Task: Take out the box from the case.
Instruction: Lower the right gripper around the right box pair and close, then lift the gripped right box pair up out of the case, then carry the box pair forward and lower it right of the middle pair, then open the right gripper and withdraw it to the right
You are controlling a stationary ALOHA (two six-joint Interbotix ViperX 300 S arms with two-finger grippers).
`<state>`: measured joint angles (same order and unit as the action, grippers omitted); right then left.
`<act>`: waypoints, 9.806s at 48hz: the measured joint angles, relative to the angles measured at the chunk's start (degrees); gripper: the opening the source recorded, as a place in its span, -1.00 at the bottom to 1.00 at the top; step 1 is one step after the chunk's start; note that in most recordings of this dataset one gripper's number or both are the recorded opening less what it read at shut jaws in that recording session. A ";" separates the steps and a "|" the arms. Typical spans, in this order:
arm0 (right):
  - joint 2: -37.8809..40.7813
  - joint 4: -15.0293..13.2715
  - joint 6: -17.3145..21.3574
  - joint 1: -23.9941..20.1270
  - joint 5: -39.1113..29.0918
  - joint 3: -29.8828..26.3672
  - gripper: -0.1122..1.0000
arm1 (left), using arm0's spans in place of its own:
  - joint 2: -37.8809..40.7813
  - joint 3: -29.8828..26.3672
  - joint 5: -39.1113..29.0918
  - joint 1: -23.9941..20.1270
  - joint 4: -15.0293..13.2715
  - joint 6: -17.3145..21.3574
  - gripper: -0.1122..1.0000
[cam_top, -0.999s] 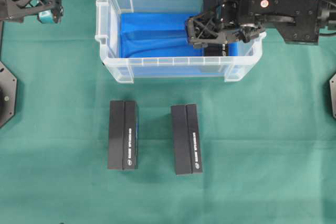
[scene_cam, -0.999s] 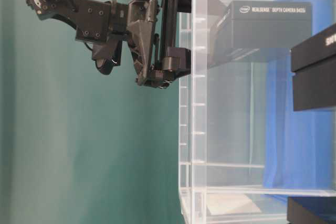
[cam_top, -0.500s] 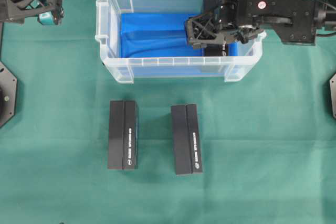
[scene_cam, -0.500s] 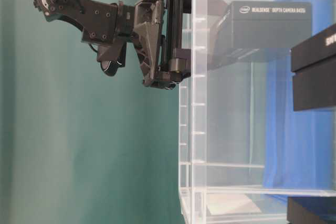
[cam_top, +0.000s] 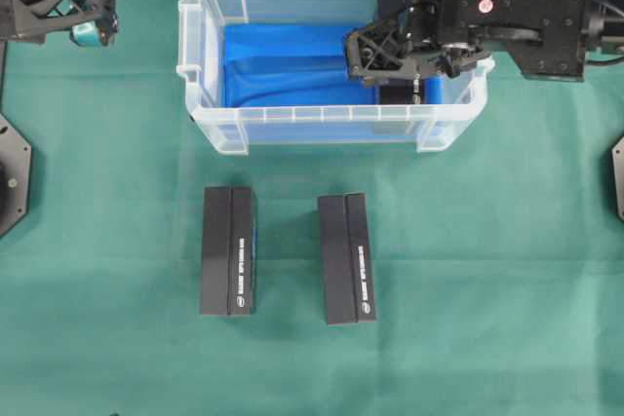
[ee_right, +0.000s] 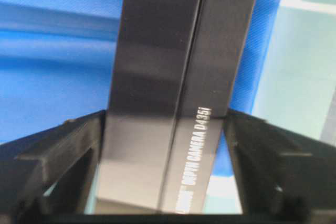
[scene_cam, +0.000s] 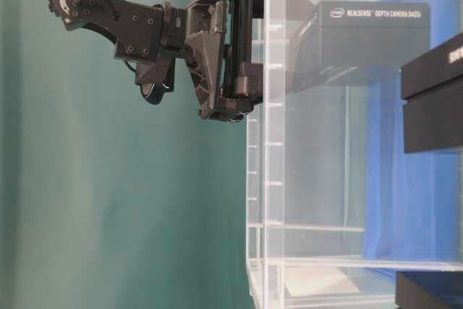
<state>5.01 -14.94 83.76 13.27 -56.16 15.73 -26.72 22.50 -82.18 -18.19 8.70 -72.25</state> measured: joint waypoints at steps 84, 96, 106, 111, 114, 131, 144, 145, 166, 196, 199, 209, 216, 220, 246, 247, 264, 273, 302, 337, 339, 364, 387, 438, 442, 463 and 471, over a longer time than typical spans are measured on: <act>-6.68 -2.20 -2.02 0.09 -20.57 -14.06 0.40 | 0.00 0.00 0.97 0.53 0.18 -0.18 0.93; -7.21 -3.08 -3.08 -0.53 -26.28 -19.16 0.40 | 0.00 0.00 1.14 0.70 0.18 -0.35 0.93; -7.38 -3.60 -3.96 -0.88 -29.44 -22.76 0.40 | 0.00 0.00 1.23 0.79 0.09 -0.44 0.93; -7.38 -3.96 -3.96 -1.14 -30.06 -23.20 0.40 | 0.00 0.00 1.14 0.79 0.09 -0.44 0.93; -7.38 -3.96 -3.96 -1.23 -30.15 -23.20 0.40 | 0.00 0.00 1.14 0.79 0.18 -0.35 0.93; -7.38 -4.04 -3.96 -1.41 -30.15 -23.20 0.40 | 0.00 0.00 1.14 0.97 0.18 -0.44 0.93; -7.38 -4.75 -3.96 -1.41 -30.15 -23.20 0.40 | 0.00 0.00 1.23 0.97 0.18 -0.44 0.93; -7.38 -4.83 -3.96 -1.41 -30.15 -23.20 0.40 | 0.00 0.00 1.14 0.97 0.18 -0.44 0.93; -7.38 -5.27 -3.87 -2.64 -30.32 -23.20 0.40 | 0.00 0.00 1.14 0.97 0.09 -0.44 0.93; -7.38 -6.24 2.90 -13.27 -35.86 -23.20 0.40 | 0.00 -0.09 1.14 1.05 0.18 -0.35 0.93; -7.38 -6.33 4.04 -14.77 -36.74 -23.20 0.40 | 0.00 0.00 1.14 1.05 0.18 -0.35 0.93; -7.38 -6.68 9.14 -19.78 -37.62 -23.20 0.40 | 0.00 0.00 1.05 1.05 0.18 -0.35 0.93; -7.38 -6.68 13.01 -23.64 -38.32 -23.20 0.40 | 0.00 0.00 1.14 1.05 0.26 -0.35 0.93; -7.38 -6.68 15.21 -25.58 -39.38 -23.20 0.40 | 0.09 0.00 1.05 1.05 0.26 -0.35 0.93; -5.80 -6.68 25.66 -35.77 -40.61 -25.31 0.40 | 0.00 0.00 1.14 0.97 0.26 -0.44 0.93; -5.71 -6.68 25.75 -35.95 -40.78 -25.31 0.40 | 0.09 0.00 1.05 1.05 0.26 -0.44 0.93; -5.54 -6.68 26.28 -36.56 -43.07 -25.49 0.40 | 0.09 0.00 1.14 1.05 0.18 -0.44 0.93; -4.75 -6.50 26.37 -36.65 -43.07 -25.31 0.40 | 0.09 0.00 1.14 0.97 0.26 -0.44 0.93; -4.22 -2.02 32.34 -36.65 -28.12 -11.69 0.40 | 0.09 0.44 1.14 1.05 0.26 -0.53 0.93; -2.02 -0.35 39.81 -36.65 -9.76 6.59 0.40 | 0.09 1.05 1.14 1.05 0.18 -0.53 0.93; -1.76 -0.35 39.90 -36.65 -9.67 6.59 0.40 | 0.09 1.05 1.14 1.05 0.26 -0.53 0.93; -1.05 -0.53 39.38 -36.47 -7.12 6.68 0.40 | 0.00 1.05 1.23 1.05 0.26 -0.53 0.93; -1.05 -0.53 39.81 -36.12 -10.11 5.89 0.89 | 0.00 1.23 1.23 1.05 0.26 -0.53 0.93; -9.49 -2.90 32.78 -33.75 -27.51 -6.50 0.88 | 0.00 1.32 1.23 1.05 0.26 -0.53 0.93; -9.58 -2.64 32.78 -33.75 -27.51 -6.42 0.88 | 0.00 1.32 1.23 1.05 0.26 -0.62 0.93; -18.72 0.00 34.28 -36.04 -27.60 1.32 0.88 | 0.00 1.23 1.23 1.05 0.26 -1.58 0.93; -22.68 1.14 34.37 -37.00 -28.21 3.87 0.88 | 0.00 1.32 1.23 0.97 0.09 -1.58 0.93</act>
<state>-17.67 -13.80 118.13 -23.73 -84.38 19.60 -26.72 23.82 -80.95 -17.23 8.79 -73.83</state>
